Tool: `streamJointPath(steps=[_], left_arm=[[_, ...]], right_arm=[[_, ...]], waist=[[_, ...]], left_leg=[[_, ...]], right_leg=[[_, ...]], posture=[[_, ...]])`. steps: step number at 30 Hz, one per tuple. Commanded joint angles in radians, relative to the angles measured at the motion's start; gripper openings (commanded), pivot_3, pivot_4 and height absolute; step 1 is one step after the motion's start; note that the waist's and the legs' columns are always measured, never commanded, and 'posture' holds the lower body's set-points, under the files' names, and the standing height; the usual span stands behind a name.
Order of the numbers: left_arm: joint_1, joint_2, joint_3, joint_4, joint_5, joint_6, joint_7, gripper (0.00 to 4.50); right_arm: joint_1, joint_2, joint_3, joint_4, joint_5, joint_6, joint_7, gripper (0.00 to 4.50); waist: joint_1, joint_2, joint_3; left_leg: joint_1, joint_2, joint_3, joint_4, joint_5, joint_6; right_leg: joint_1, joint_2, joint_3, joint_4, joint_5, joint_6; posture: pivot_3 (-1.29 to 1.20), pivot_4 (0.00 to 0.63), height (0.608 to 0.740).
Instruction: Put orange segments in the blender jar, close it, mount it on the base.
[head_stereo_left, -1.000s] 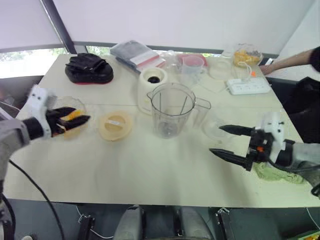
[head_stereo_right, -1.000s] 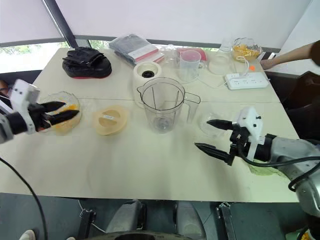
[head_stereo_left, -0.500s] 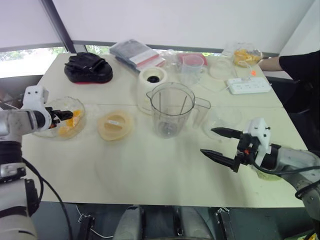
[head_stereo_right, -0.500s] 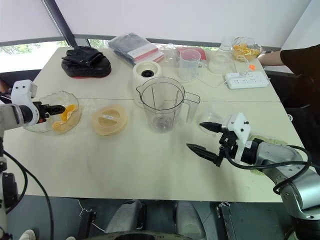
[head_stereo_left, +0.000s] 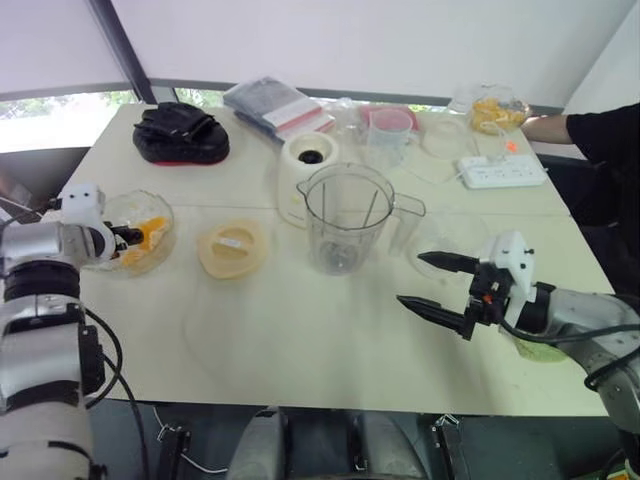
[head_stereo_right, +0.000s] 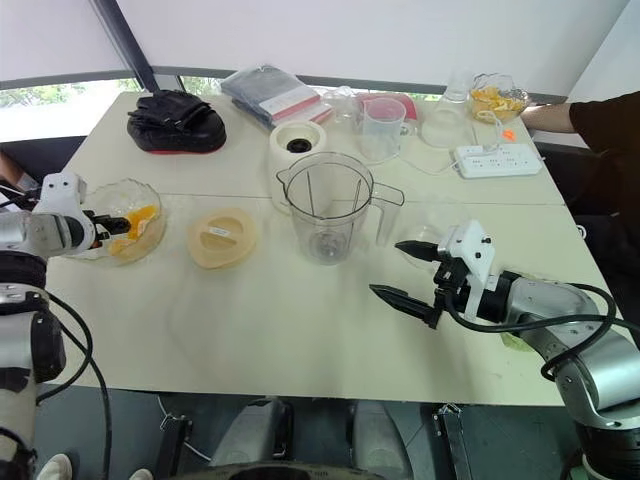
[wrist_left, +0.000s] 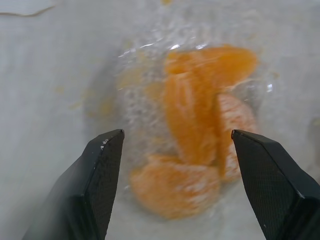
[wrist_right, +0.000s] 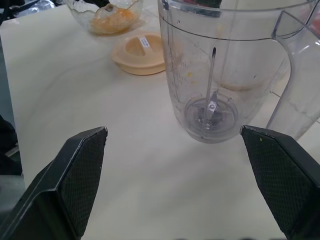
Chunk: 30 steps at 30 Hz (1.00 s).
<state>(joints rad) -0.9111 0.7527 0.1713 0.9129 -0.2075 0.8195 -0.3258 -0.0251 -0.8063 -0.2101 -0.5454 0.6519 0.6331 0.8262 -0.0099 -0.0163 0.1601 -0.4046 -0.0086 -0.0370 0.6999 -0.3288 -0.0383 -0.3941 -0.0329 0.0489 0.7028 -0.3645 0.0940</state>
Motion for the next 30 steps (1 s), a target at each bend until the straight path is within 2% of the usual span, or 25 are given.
streamJointPath(steps=[1,12,17,30], left_arm=[[-0.06,-0.002,-0.012,0.041,0.036,-0.062,-0.012,3.56],[-0.116,-0.033,0.041,0.192,0.061,-0.152,0.087,3.56],[-0.115,-0.029,0.089,0.207,0.05,-0.168,0.175,3.56],[-0.113,-0.063,0.142,0.262,0.032,-0.208,0.257,3.56]], right_arm=[[0.002,-0.018,-0.024,-0.029,-0.003,-0.009,-0.002,4.5],[0.014,-0.019,-0.034,-0.043,-0.016,-0.015,-0.008,4.5],[0.019,-0.016,-0.037,-0.047,-0.02,-0.015,-0.011,4.5],[0.006,-0.009,-0.023,-0.042,-0.024,-0.009,-0.027,4.5]], waist=[[-0.001,0.0,0.0],[-0.003,0.0,0.0],[-0.003,0.0,0.0],[-0.003,-0.001,-0.001]], left_leg=[[0.0,0.0,0.0,0.0,0.0,0.0],[-0.001,0.0,0.0,0.0,0.0,0.0],[-0.001,0.0,0.0,0.0,0.0,0.0],[-0.002,0.0,0.001,0.001,0.0,0.0]], right_leg=[[0.0,0.0,0.0,0.0,0.0,0.0],[-0.002,0.0,0.0,0.001,0.0,0.0],[-0.003,0.0,0.0,0.002,0.0,0.0],[-0.003,0.0,0.0,0.003,0.0,0.0]], posture=[[0.0,0.15,0.74],[0.0,0.15,0.74],[0.0,0.15,0.74],[0.0,0.15,0.74]])
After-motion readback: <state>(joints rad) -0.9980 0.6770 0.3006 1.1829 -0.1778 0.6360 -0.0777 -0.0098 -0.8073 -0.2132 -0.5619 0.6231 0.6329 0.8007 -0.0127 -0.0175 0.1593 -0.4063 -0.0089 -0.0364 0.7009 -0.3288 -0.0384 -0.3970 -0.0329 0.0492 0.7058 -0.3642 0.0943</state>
